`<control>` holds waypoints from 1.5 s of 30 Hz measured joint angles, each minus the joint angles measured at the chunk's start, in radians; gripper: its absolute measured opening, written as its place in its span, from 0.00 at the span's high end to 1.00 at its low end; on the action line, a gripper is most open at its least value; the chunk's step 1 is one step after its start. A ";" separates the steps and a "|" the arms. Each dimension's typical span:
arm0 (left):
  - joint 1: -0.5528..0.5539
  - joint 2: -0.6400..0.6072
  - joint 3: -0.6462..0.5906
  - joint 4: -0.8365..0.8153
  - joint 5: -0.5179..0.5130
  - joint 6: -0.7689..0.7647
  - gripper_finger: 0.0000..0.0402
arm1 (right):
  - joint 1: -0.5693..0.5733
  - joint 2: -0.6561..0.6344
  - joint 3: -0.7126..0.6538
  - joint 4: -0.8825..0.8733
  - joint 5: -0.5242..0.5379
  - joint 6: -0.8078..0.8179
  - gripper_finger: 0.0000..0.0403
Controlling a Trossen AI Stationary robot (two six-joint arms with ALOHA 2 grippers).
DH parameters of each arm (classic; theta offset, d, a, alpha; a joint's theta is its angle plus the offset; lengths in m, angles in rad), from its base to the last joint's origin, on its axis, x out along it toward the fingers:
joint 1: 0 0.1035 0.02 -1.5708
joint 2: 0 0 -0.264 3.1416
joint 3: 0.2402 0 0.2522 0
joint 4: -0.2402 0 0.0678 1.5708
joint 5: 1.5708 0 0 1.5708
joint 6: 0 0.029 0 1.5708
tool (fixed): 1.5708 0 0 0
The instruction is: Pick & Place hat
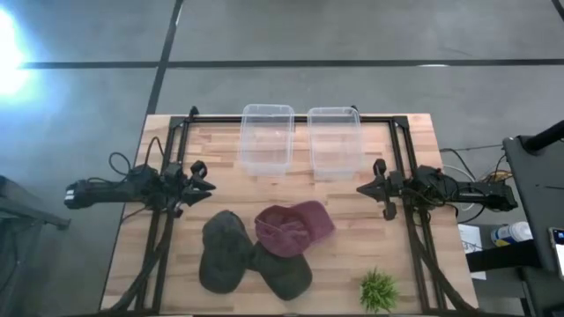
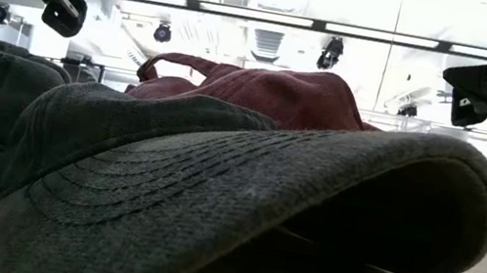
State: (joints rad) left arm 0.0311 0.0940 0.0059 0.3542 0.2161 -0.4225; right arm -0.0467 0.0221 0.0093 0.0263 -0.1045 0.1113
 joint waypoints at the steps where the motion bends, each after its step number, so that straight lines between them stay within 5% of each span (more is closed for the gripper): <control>1: 0.000 0.000 0.000 0.000 0.000 0.000 0.74 | 0.000 0.000 0.000 0.000 0.000 -0.005 0.98; 3: 0.000 0.000 0.000 0.000 0.000 0.000 0.74 | 0.001 0.000 0.000 0.004 0.000 0.015 0.98; 9: 0.000 0.000 0.000 0.000 0.000 0.000 0.74 | 0.001 0.000 0.000 0.081 0.002 0.416 0.98; 17: 0.000 0.000 0.000 0.000 0.000 0.000 0.74 | 0.001 0.001 0.000 0.314 0.005 0.673 0.98; 23: 0.000 0.000 0.000 0.000 0.000 0.000 0.74 | 0.001 0.031 0.000 0.603 0.198 0.692 0.98; 31: 0.000 0.000 0.000 0.000 0.000 0.000 0.74 | 0.001 0.147 0.000 0.614 0.285 0.780 0.98; 45: 0.000 0.000 0.000 0.000 0.000 0.000 0.74 | 0.062 0.595 0.000 0.601 -0.398 1.154 0.98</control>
State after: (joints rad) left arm 0.0308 0.0940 0.0059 0.3542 0.2158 -0.4224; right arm 0.0154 0.6167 0.0090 0.6270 -0.5030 1.2652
